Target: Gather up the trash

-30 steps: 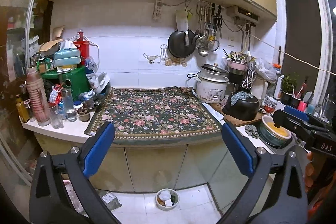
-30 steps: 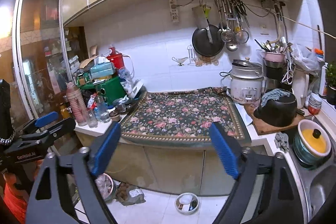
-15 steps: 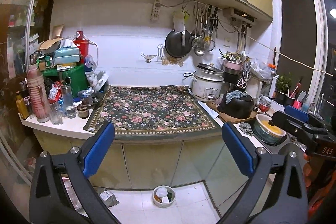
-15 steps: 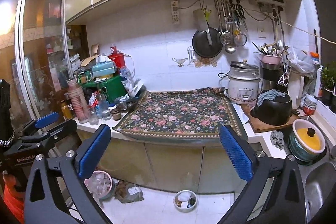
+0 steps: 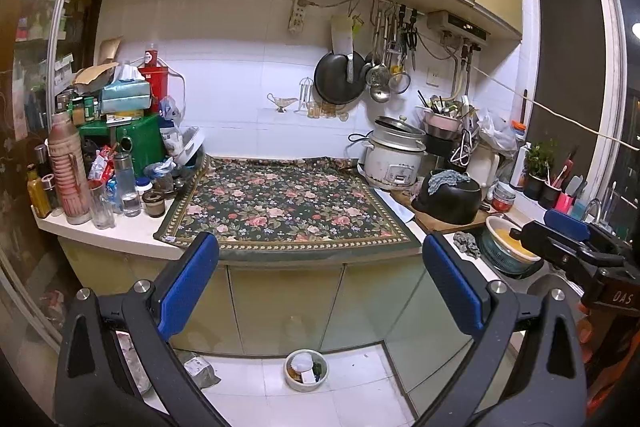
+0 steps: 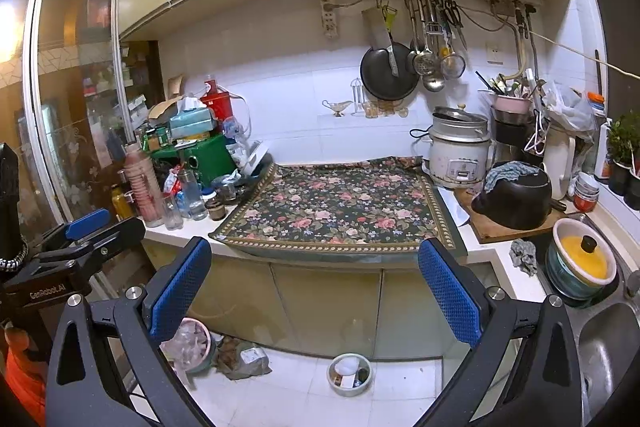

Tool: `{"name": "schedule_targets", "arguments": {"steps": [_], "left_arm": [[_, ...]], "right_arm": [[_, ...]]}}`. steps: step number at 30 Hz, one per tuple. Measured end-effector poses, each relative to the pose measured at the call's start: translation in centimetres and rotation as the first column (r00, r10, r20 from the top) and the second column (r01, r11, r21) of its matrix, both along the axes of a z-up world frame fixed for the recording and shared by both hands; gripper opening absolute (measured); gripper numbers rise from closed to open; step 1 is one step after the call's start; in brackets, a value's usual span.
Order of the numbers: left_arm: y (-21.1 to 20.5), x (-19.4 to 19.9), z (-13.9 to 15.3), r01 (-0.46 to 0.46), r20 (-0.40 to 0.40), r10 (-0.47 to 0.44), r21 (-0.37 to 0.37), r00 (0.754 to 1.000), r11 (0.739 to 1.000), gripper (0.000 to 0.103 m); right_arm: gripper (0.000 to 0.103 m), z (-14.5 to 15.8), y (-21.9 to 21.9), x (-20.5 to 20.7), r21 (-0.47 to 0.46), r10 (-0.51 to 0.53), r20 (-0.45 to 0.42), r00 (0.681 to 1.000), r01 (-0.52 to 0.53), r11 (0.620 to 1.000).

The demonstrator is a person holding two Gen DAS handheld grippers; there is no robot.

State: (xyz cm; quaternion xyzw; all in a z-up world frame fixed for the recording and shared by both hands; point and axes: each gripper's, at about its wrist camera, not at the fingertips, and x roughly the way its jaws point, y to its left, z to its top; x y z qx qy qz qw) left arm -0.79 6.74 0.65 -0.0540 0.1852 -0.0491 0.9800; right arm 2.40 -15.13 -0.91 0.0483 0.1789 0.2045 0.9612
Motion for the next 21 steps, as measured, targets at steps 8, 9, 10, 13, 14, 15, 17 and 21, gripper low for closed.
{"name": "schedule_targets", "arguments": {"steps": [8, 9, 10, 13, 14, 15, 17, 21], "left_arm": [[-0.21, 0.38, -0.51, 0.007, -0.013, -0.007, -0.001, 1.0, 1.0, 0.102], [-0.19, 0.46, -0.54, 0.006, -0.014, -0.006, -0.001, 1.0, 1.0, 0.102], [-0.2, 0.41, -0.55, 0.005, -0.013, -0.005, -0.002, 1.0, 1.0, 0.102], [0.04, 0.49, -0.62, 0.006, -0.009, -0.006, -0.011, 1.0, 1.0, 0.102], [0.04, 0.45, -0.67, 0.005, -0.008, -0.005, -0.013, 1.0, 1.0, 0.102], [0.13, 0.49, -0.72, 0.006, -0.008, -0.007, -0.017, 1.0, 1.0, 0.102], [0.15, 0.56, -0.74, 0.005, -0.008, -0.005, -0.022, 1.0, 1.0, 0.102], [0.39, 0.66, -0.85, 0.009, -0.003, -0.009, -0.026, 1.0, 1.0, 0.102]], "right_arm": [[0.103, -0.05, 0.04, 0.17, 0.0, -0.001, -0.011, 1.0, 0.001, 1.0], [0.103, 0.0, 0.03, 0.18, 0.002, 0.0, -0.012, 1.0, 0.0, 1.0], [0.103, -0.03, 0.03, 0.17, 0.002, -0.001, -0.011, 1.0, 0.001, 1.0], [0.103, -0.05, 0.02, 0.21, -0.001, -0.002, -0.011, 1.0, 0.002, 1.0], [0.103, -0.08, 0.02, 0.2, 0.0, -0.001, -0.011, 1.0, 0.001, 1.0], [0.103, -0.03, 0.01, 0.22, 0.001, -0.001, -0.013, 1.0, 0.001, 1.0], [0.103, -0.09, 0.09, 0.19, 0.002, -0.001, -0.014, 1.0, 0.001, 1.0], [0.103, -0.03, 0.17, 0.21, 0.0, -0.003, -0.013, 1.0, 0.003, 1.0]]}}
